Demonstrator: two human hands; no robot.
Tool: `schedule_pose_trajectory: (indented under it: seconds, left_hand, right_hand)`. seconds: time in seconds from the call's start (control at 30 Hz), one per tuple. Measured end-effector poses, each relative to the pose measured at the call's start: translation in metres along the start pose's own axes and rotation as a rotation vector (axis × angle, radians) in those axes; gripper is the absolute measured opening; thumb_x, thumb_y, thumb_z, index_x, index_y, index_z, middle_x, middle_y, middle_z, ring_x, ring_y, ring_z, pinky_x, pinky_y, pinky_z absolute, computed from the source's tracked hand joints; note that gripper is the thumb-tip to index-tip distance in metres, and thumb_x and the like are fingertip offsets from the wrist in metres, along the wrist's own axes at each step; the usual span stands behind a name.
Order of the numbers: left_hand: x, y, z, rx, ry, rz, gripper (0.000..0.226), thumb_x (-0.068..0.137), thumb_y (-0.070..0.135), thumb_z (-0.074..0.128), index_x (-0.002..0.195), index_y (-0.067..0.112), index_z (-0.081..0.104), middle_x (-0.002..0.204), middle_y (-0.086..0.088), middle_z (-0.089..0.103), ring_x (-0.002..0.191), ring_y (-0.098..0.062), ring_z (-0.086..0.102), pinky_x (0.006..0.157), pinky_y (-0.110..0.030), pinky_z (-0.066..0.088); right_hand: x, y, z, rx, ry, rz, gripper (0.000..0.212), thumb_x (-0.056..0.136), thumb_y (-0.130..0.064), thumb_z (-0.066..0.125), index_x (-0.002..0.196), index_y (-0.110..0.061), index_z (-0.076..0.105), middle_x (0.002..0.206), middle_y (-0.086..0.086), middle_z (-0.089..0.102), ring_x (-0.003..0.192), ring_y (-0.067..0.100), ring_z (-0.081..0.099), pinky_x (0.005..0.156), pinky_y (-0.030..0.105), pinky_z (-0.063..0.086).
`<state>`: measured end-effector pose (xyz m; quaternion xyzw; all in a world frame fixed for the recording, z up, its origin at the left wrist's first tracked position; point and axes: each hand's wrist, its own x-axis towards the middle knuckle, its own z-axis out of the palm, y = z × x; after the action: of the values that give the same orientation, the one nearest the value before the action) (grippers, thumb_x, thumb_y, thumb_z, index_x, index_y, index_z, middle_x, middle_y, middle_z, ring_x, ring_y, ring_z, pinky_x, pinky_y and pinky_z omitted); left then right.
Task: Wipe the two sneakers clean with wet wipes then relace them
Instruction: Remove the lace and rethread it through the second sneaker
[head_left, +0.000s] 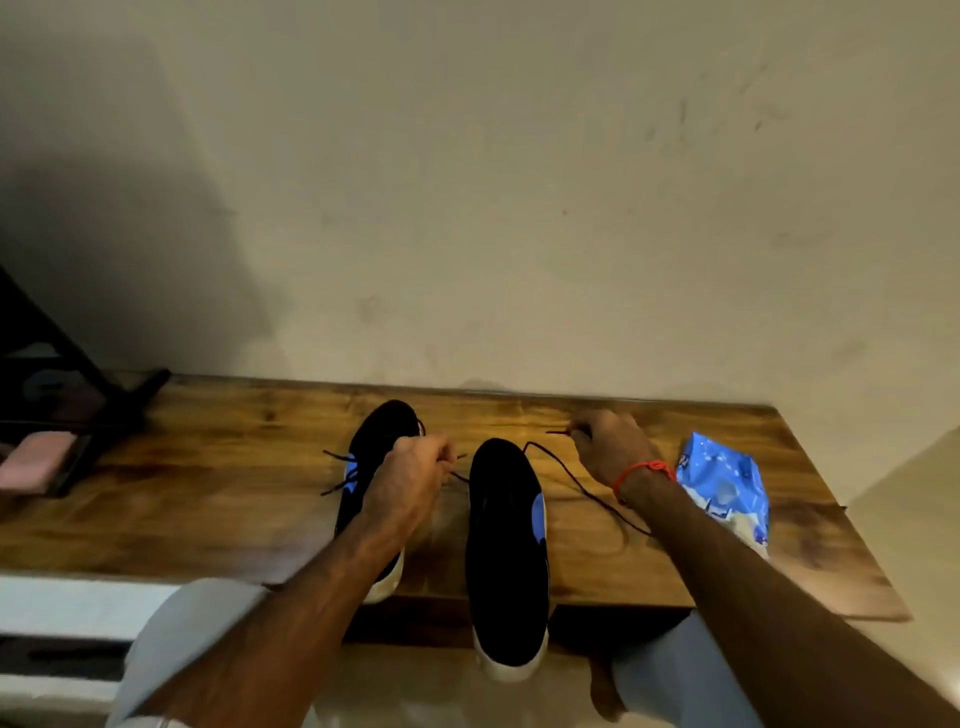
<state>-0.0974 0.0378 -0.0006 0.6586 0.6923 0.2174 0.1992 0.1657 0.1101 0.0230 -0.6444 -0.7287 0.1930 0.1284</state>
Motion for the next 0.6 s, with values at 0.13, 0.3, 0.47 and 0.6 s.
schedule_pose_trajectory:
  seconds: [0.13,0.3,0.47,0.6]
  left_hand:
    - [-0.006,-0.007,0.037,0.18,-0.218,-0.171,0.012,0.099,0.014,0.056,0.096,0.024,0.063,0.103,-0.004,0.061,0.086,-0.019,0.065,0.076,-0.043,0.061]
    - [0.002,0.019,0.042,0.253,-0.248,-0.195,0.028,0.107,0.035,0.046,0.108,0.012,0.063,0.096,-0.003,0.049,0.093,-0.025,0.061,0.071,-0.037,0.048]
    - [0.007,0.02,0.042,0.124,-0.22,-0.222,0.053,0.094,0.069,0.049,0.089,0.018,0.064,0.097,-0.002,0.061,0.087,-0.022,0.064,0.073,-0.04,0.057]
    - [0.003,0.027,0.051,0.077,-0.307,-0.276,0.044,0.085,0.064,0.068,0.093,0.022,0.061,0.093,-0.004,0.063,0.079,-0.021,0.066,0.064,-0.036,0.06]
  right_hand:
    - [-0.001,-0.002,0.029,0.172,-0.145,-0.263,0.014,0.095,-0.014,0.06,0.1,-0.014,0.073,0.118,0.002,0.068,0.113,0.02,0.061,0.095,0.032,0.047]
    - [0.011,-0.006,0.056,0.009,-0.343,-0.455,0.015,0.097,-0.017,0.057,0.106,-0.02,0.068,0.141,-0.006,0.055,0.14,0.017,0.036,0.116,0.042,0.029]
    - [0.015,-0.001,0.055,-0.111,-0.326,-0.411,0.019,0.097,-0.017,0.054,0.109,-0.022,0.069,0.113,-0.002,0.063,0.116,0.021,0.052,0.102,0.045,0.039]
    - [0.013,0.0,0.055,-0.068,-0.324,-0.375,0.018,0.098,-0.017,0.055,0.107,-0.024,0.07,0.109,-0.004,0.065,0.11,0.019,0.056,0.101,0.045,0.04]
